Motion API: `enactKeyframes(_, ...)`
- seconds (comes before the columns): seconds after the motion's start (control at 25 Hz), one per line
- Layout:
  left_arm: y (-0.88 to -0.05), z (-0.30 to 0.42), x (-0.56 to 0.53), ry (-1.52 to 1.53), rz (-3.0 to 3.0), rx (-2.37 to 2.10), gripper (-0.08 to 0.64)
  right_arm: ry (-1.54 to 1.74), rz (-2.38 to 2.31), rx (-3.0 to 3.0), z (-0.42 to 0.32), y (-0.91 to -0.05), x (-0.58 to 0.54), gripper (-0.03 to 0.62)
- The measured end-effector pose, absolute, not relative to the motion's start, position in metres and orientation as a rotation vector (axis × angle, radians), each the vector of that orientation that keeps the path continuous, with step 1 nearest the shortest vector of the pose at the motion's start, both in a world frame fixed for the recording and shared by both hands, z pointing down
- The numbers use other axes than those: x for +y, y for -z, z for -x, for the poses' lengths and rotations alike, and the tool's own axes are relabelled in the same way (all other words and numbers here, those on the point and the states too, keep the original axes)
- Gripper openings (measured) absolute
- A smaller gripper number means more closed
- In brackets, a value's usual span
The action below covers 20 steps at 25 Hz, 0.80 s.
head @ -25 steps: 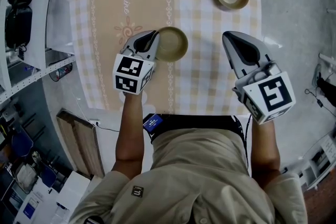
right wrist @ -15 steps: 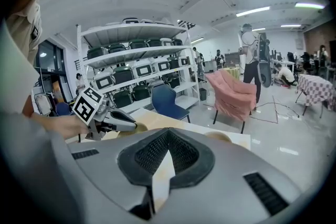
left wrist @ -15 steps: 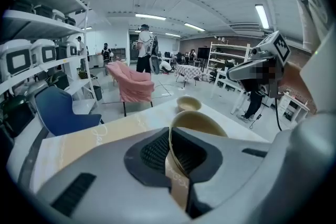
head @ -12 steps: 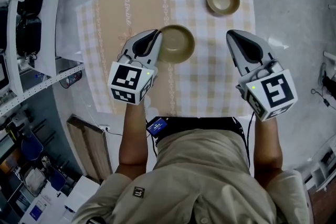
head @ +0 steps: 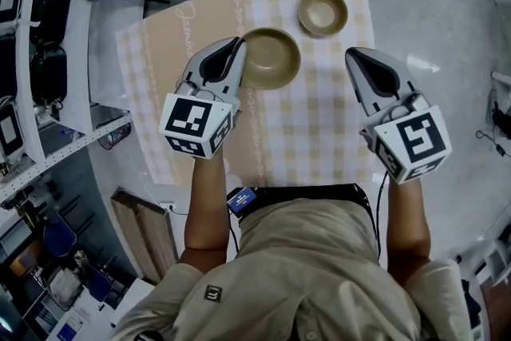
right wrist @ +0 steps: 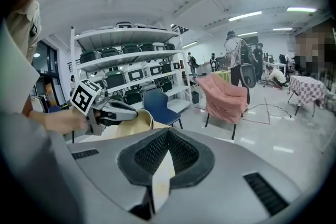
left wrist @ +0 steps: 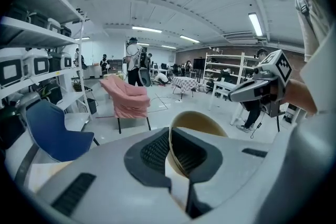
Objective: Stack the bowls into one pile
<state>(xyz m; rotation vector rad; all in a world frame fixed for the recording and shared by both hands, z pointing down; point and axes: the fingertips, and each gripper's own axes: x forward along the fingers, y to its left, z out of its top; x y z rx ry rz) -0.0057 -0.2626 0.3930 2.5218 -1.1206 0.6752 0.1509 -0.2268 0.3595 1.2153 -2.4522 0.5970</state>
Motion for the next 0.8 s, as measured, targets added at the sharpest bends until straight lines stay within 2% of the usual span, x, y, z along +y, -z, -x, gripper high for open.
enactKeyframes(0.48,-0.415,-0.05,-0.284,-0.641,-2.547,-1.06,0.021,-0.658,-1.306,-2.386,-0.198,-0.383,-0.215,0.003)
enactKeyframes(0.8,-0.436,-0.087,-0.338,-0.644,-2.553,-0.999,0.021,-0.703,-1.323,-2.339,-0.218,-0.407,-0.244,0.003)
